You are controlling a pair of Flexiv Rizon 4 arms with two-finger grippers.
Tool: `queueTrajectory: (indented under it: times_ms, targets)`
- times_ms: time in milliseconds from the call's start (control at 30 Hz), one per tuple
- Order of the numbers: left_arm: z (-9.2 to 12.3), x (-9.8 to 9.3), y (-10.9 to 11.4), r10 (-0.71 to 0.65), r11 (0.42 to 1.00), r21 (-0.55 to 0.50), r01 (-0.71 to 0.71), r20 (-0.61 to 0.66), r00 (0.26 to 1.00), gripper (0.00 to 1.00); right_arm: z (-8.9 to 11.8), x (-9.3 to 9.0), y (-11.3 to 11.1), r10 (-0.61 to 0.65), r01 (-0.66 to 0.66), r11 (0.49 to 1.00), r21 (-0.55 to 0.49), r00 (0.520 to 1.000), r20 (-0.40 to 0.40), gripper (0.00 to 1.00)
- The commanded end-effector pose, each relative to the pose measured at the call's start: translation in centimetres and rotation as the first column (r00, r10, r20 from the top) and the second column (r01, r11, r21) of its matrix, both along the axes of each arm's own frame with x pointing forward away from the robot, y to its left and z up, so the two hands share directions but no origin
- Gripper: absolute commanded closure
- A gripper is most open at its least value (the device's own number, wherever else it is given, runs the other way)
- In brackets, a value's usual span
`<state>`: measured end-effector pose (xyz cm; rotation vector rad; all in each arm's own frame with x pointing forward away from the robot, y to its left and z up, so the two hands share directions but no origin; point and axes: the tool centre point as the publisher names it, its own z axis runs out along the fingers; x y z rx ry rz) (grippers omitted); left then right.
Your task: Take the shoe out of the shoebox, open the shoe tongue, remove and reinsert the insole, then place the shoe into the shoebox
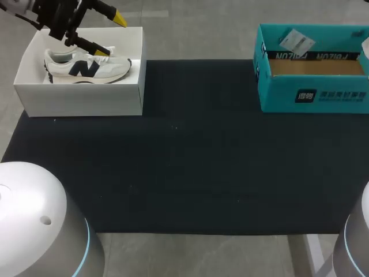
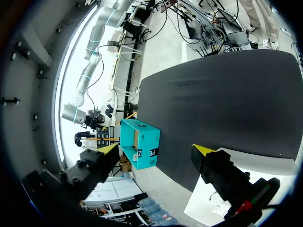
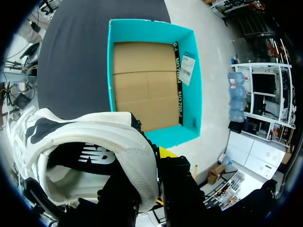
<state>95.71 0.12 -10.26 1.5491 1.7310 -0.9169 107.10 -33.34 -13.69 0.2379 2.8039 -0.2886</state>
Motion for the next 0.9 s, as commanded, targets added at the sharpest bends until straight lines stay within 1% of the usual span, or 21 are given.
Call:
queueTrajectory:
  times_ms: [33, 133, 200, 267, 333, 400, 433, 467, 500, 533, 567, 600, 633, 667, 700, 900]
  targets:
    - [0.0, 0.1, 0.0, -0.001, 1.0, 0.004, 0.001, -0.001, 1.0, 0.0, -0.7, 1.8, -1.2, -0.038, 0.038, 0.999, -0.005, 0.999, -0.027, 1.0]
    - [0.0, 0.1, 0.0, -0.001, 1.0, 0.004, 0.001, -0.001, 1.0, 0.0, -0.8, 2.3, -1.3, -0.109, 0.109, 0.994, 0.0, 0.994, -0.031, 1.0]
    - [0.0, 0.1, 0.0, -0.001, 1.0, 0.004, 0.001, -0.001, 1.0, 0.0, -0.8, 2.4, -1.3, -0.197, 0.198, 0.98, 0.03, 0.98, -0.024, 1.0]
    - [0.0, 0.1, 0.0, -0.001, 1.0, 0.004, 0.001, -0.001, 1.0, 0.0, -0.8, 2.4, -1.1, -0.304, 0.303, 0.949, 0.086, 0.953, 0.008, 1.0]
    - [0.0, 0.1, 0.0, -0.001, 1.0, 0.004, 0.001, -0.001, 1.0, 0.0, -0.5, 2.1, -1.0, -0.42, 0.412, 0.903, 0.125, 0.906, 0.049, 1.0]
    - [0.0, 0.1, 0.0, -0.001, 1.0, 0.004, 0.001, -0.001, 1.0, 0.0, -0.2, 1.5, -1.1, -0.578, 0.55, 0.81, 0.203, 0.807, 0.122, 1.0]
    - [0.0, 0.1, 0.0, -0.001, 1.0, 0.004, 0.001, -0.001, 1.0, 0.0, 0.1, 1.0, -1.0, -0.652, 0.61, 0.755, 0.241, 0.738, 0.176, 1.0]
    - [0.0, 0.1, 0.0, -0.001, 1.0, 0.004, 0.001, -0.001, 1.0, 0.0, 0.2, 0.6, -0.8, -0.708, 0.651, 0.703, 0.285, 0.676, 0.204, 1.0]
    - [0.0, 0.1, 0.0, -0.001, 1.0, 0.004, 0.001, -0.001, 1.0, 0.0, 0.3, 0.2, -0.6, -0.754, 0.676, 0.654, 0.338, 0.619, 0.22, 1.0]
    - [0.0, 0.1, 0.0, -0.001, 1.0, 0.004, 0.001, -0.001, 1.0, 0.0, 0.3, -0.2, -0.6, -0.795, 0.71, 0.605, 0.36, 0.56, 0.233, 1.0]
    - [0.0, 0.1, 0.0, -0.001, 1.0, 0.004, 0.001, -0.001, 1.0, 0.0, 0.2, -0.4, -0.5, -0.812, 0.725, 0.583, 0.367, 0.532, 0.238, 1.0]
    - [0.0, 0.1, 0.0, -0.001, 1.0, 0.004, 0.001, -0.001, 1.0, 0.0, 0.0, -0.5, -0.5, -0.82, 0.737, 0.572, 0.361, 0.517, 0.244, 1.0]
    - [0.0, 0.1, 0.0, -0.001, 1.0, 0.004, 0.001, -0.001, 1.0, 0.0, -0.1, -0.5, -0.5, -0.817, 0.74, 0.576, 0.347, 0.522, 0.244, 1.0]
    - [0.0, 0.1, 0.0, -0.001, 1.0, 0.004, 0.001, -0.001, 1.0, 0.0, -0.4, -0.3, -0.4, -0.796, 0.72, 0.605, 0.34, 0.563, 0.222, 1.0]
    - [0.0, 0.1, 0.0, -0.001, 1.0, 0.004, 0.001, -0.001, 1.0, 0.0, -0.4, -0.3, -0.4, -0.78, 0.705, 0.625, 0.337, 0.586, 0.22, 1.0]
    - [0.0, 0.1, 0.0, -0.001, 1.0, 0.004, 0.001, -0.001, 1.0, 0.0, -0.4, -0.3, -0.4, -0.78, 0.705, 0.625, 0.337, 0.586, 0.22, 1.0]
